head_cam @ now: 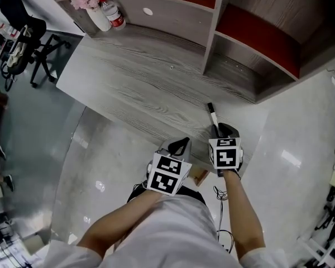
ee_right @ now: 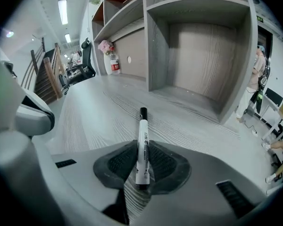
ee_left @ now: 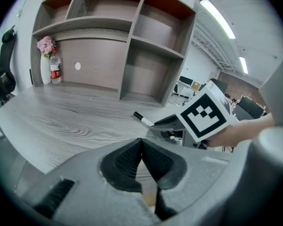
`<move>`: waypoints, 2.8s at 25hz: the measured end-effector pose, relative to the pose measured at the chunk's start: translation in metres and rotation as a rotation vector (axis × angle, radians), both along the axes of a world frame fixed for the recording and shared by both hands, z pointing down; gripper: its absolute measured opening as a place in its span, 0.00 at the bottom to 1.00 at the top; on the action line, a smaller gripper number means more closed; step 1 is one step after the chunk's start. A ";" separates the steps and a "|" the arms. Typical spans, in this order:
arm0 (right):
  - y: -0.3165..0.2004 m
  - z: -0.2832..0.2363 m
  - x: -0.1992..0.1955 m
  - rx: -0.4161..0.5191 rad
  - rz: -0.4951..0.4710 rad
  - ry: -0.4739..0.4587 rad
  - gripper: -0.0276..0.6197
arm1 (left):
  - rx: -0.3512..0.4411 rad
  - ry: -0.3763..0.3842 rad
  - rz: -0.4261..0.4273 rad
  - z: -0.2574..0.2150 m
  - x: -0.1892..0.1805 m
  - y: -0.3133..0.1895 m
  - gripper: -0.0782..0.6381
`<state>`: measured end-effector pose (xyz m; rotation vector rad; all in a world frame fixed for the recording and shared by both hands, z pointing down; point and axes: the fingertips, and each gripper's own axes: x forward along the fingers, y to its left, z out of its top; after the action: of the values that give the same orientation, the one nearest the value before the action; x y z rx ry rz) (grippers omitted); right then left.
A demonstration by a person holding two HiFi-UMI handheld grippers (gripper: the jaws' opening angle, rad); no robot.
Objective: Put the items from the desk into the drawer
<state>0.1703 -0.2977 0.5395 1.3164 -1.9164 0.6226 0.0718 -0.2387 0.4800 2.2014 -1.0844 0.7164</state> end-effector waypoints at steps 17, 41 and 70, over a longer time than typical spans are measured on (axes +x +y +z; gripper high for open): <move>0.042 -0.024 -0.023 0.045 0.044 -0.034 0.12 | 0.012 0.022 -0.004 -0.001 -0.031 0.031 0.11; 0.193 -0.021 -0.116 0.075 0.151 -0.083 0.12 | 0.021 0.054 0.112 0.009 -0.098 0.140 0.11; 0.184 0.095 -0.120 -0.087 0.239 -0.154 0.12 | -0.046 -0.014 0.120 0.068 -0.114 0.144 0.11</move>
<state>0.0500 -0.1136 0.6341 1.4909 -1.8424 0.9400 -0.0422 -0.0951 0.5481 2.2399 -0.9395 0.8015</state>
